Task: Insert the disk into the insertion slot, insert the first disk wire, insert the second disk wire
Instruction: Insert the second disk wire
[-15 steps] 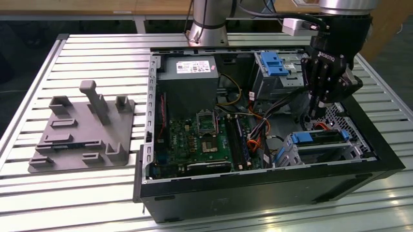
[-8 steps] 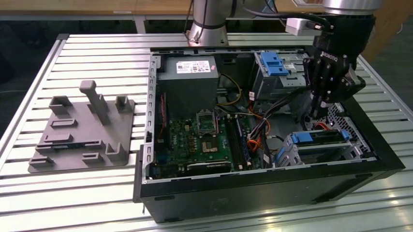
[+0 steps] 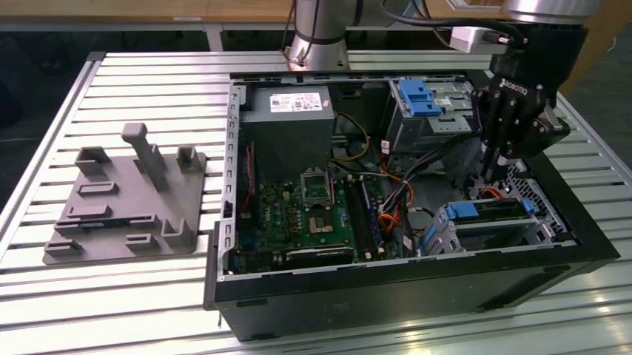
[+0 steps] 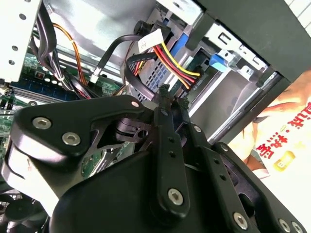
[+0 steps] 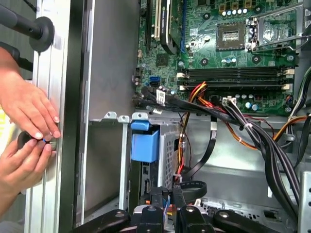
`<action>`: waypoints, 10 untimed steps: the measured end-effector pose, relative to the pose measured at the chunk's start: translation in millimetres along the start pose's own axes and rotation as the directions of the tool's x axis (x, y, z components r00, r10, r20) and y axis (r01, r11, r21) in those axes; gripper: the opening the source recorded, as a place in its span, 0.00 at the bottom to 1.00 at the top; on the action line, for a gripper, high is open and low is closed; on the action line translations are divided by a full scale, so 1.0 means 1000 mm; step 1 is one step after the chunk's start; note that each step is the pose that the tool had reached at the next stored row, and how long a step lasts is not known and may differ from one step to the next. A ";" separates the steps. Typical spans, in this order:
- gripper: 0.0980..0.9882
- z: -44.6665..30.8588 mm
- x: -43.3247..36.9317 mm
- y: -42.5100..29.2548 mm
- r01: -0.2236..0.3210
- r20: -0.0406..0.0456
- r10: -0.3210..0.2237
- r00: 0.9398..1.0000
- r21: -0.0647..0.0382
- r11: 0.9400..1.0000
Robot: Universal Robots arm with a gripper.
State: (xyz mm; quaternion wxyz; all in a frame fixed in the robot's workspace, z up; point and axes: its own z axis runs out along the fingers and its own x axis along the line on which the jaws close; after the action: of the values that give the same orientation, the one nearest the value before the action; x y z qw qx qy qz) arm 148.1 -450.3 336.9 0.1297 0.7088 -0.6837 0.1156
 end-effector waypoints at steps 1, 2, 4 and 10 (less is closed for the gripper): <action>0.11 0.0005 0.0013 0.0000 0.000 0.005 0.000 1.000 0.000 1.000; 0.11 0.0010 0.0025 0.0000 0.000 0.014 0.000 1.000 0.000 1.000; 0.11 0.0017 0.0046 0.0001 0.000 0.036 0.000 0.999 0.001 1.000; 0.11 0.0043 0.0117 0.0003 0.001 0.094 -0.001 0.996 0.004 1.000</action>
State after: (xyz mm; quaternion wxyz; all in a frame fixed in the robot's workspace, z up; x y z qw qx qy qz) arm 148.2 -462.7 336.9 0.0960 0.7141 -0.6885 0.0831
